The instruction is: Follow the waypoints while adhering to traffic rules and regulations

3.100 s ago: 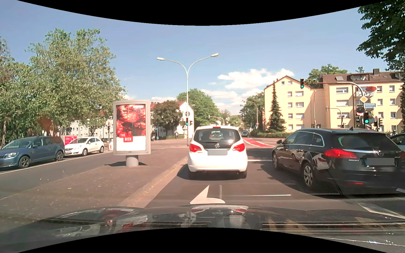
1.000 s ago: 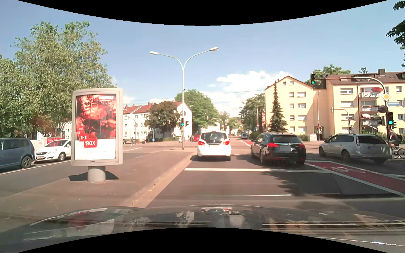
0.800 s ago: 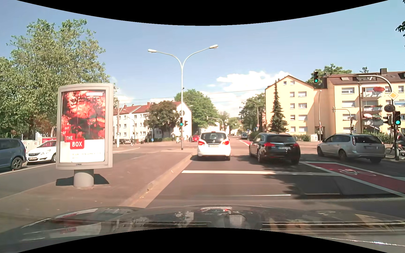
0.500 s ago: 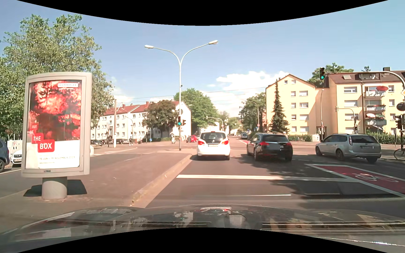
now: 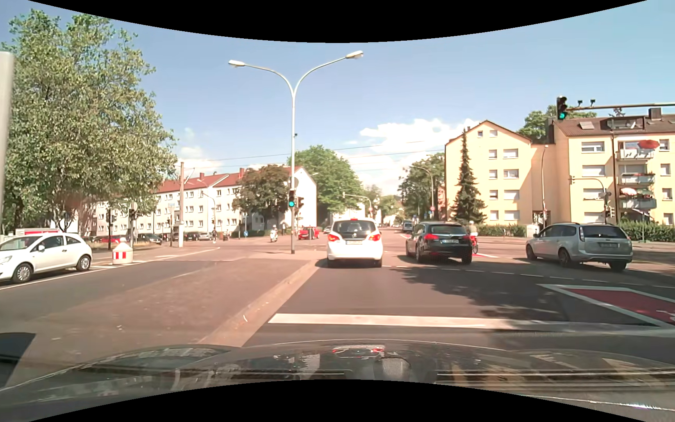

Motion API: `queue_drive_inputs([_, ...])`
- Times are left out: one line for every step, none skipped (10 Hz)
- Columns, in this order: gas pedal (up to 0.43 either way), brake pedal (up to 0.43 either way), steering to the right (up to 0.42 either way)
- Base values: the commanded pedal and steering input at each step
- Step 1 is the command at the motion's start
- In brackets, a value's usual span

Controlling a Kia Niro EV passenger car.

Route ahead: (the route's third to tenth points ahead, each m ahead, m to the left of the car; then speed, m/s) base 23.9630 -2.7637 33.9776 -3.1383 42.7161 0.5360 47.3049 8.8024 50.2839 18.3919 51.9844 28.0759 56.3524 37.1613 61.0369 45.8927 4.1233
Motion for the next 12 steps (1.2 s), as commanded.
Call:
queue_drive_inputs([0.138, 0.000, 0.003])
queue_drive_inputs([0.000, 0.000, 0.003])
queue_drive_inputs([0.000, 0.000, 0.003])
queue_drive_inputs([0.000, 0.000, 0.003])
queue_drive_inputs([0.000, 0.000, 0.003])
queue_drive_inputs([0.000, 0.006, 0.003])
queue_drive_inputs([0.000, 0.012, 0.003])
queue_drive_inputs([0.000, 0.030, 0.003])
queue_drive_inputs([0.000, 0.055, 0.003])
queue_drive_inputs([0.000, 0.067, 0.003])
queue_drive_inputs([0.000, 0.073, 0.003])
queue_drive_inputs([0.000, 0.073, 0.002])
